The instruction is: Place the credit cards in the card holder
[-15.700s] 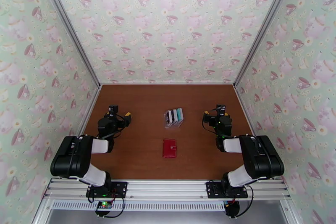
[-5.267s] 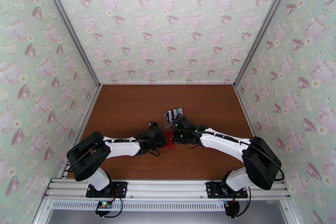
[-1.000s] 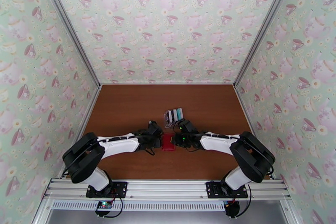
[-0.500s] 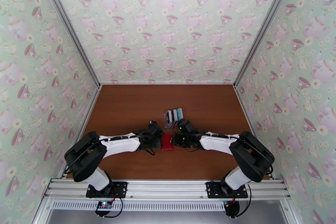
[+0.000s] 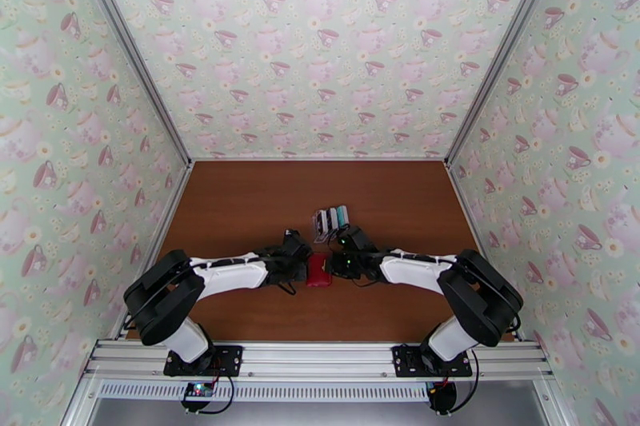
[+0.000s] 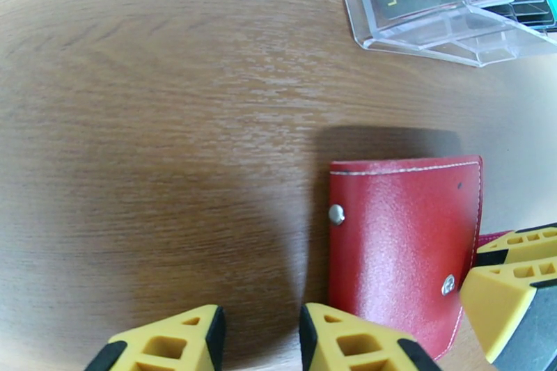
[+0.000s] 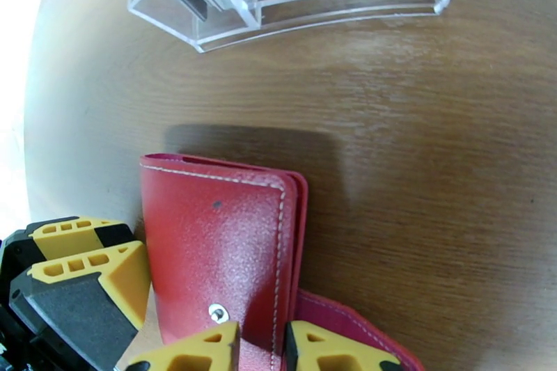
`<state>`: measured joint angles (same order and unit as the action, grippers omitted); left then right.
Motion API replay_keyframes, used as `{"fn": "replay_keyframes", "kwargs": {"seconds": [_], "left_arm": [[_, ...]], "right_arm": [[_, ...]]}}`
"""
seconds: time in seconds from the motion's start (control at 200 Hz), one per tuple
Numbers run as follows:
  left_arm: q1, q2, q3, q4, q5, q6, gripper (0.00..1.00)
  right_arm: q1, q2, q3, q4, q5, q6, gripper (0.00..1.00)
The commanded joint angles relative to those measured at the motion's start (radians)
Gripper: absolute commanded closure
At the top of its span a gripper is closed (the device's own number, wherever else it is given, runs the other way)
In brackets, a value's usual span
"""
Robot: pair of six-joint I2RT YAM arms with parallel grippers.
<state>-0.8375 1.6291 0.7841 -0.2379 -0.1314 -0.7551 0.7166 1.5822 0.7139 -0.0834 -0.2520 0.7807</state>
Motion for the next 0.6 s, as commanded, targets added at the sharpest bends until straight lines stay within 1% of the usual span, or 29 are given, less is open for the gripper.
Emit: {"fn": "replay_keyframes", "kwargs": {"seconds": [0.0, 0.351, 0.591], "left_arm": [[-0.008, 0.051, -0.002, -0.027, 0.020, -0.005, 0.63], [0.003, 0.067, 0.009, -0.031, 0.027, 0.004, 0.63], [0.024, 0.078, 0.010, -0.022, 0.042, 0.017, 0.63]], "right_arm": [[-0.002, -0.033, 0.032, -0.015, -0.031, -0.003, 0.75], [-0.003, -0.078, 0.042, -0.002, -0.076, 0.028, 0.74], [-0.002, -0.070, 0.059, 0.030, -0.111, 0.047, 0.72]]}}
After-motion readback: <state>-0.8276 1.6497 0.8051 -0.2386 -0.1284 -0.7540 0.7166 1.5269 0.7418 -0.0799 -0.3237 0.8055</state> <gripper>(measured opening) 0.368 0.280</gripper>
